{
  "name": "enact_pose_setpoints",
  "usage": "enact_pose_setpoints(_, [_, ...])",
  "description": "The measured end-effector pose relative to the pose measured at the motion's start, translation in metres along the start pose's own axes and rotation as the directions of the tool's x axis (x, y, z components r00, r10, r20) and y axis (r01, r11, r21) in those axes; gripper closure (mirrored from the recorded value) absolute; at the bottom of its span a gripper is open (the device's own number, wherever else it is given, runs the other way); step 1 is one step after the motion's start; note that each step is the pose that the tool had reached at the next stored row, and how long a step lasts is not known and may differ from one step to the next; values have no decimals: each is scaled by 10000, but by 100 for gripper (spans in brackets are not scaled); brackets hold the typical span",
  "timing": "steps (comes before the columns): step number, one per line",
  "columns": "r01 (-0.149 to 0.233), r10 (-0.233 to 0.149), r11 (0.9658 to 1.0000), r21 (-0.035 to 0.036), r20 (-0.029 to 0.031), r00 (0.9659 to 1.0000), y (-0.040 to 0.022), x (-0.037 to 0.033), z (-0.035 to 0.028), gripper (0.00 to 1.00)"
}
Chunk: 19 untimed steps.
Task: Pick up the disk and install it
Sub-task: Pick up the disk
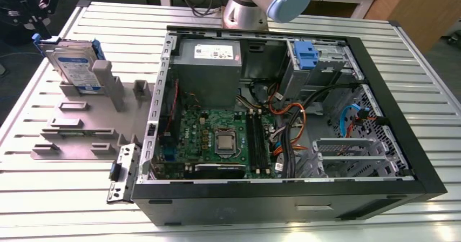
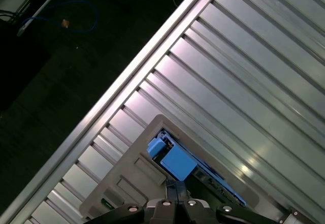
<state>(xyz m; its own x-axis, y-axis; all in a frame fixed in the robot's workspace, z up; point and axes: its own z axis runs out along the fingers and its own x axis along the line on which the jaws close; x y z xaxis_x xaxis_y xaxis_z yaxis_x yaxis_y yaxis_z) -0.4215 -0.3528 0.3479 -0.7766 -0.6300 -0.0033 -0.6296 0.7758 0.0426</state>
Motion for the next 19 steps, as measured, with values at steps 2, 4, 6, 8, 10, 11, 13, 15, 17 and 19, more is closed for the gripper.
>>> enact_pose_setpoints(2, [113,-113,9999,0,-5,9999,-1,0,0,89])
enact_pose_setpoints(4, [289,-289,9996,-1,-12,9996,-1,0,0,89])
enact_pose_setpoints(6, [480,-480,9988,-2,-20,9988,-1,0,0,89])
enact_pose_setpoints(8, [496,-496,9988,-2,-22,9988,-1,1,0,89])
enact_pose_setpoints(10, [524,-524,9986,-2,-22,9986,-1,0,0,89])
enact_pose_setpoints(11, [526,-526,9986,-2,-23,9986,-1,0,0,89])
enact_pose_setpoints(13, [535,-535,9986,-2,-23,9986,-1,0,0,89])
enact_pose_setpoints(15, [549,-549,9985,-2,-24,9985,-1,0,0,89])
enact_pose_setpoints(17, [570,-570,9984,-2,-24,9984,-1,0,0,89])
enact_pose_setpoints(19, [592,-592,9982,-2,-26,9982,-1,0,0,89])
